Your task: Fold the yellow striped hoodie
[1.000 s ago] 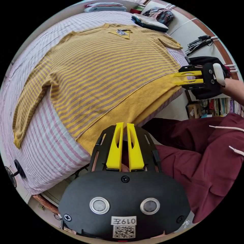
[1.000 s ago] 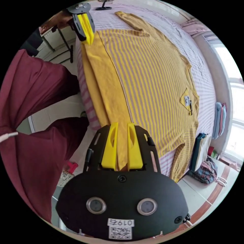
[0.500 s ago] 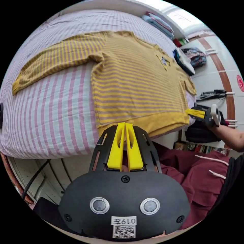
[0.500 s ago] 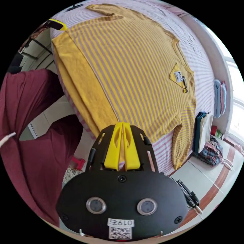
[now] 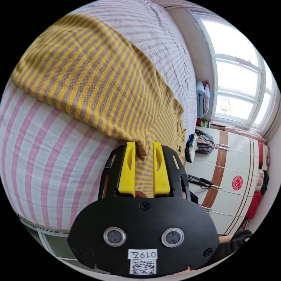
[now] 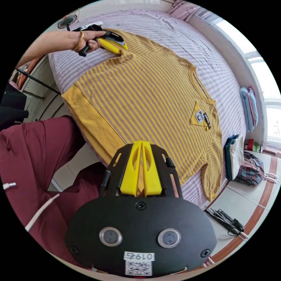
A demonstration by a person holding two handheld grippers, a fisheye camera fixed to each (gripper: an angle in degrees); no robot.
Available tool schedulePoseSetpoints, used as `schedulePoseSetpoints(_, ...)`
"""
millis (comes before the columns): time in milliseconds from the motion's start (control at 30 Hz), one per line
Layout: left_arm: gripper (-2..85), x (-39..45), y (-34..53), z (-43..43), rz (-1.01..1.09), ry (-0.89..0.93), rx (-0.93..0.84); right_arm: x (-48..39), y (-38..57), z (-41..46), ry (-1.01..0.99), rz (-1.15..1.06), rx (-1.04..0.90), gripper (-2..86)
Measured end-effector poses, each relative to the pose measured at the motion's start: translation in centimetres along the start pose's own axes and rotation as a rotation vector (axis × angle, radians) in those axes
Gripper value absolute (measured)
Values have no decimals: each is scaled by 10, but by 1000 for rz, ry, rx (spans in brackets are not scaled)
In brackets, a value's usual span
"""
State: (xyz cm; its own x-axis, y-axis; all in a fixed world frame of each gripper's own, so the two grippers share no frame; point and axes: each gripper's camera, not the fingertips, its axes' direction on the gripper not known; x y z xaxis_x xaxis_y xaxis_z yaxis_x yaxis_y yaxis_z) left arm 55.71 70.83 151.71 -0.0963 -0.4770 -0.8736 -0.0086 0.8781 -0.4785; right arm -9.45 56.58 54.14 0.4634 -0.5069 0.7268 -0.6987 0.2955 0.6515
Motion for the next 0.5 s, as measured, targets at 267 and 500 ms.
schedulePoseSetpoints(267,23,24,-29,-30,91,-156,13,6,-3,22,1,62,-11,-9)
schedulePoseSetpoints(500,30,34,-37,-38,194,-214,-88,14,-1,52,-5,66,-29,-9)
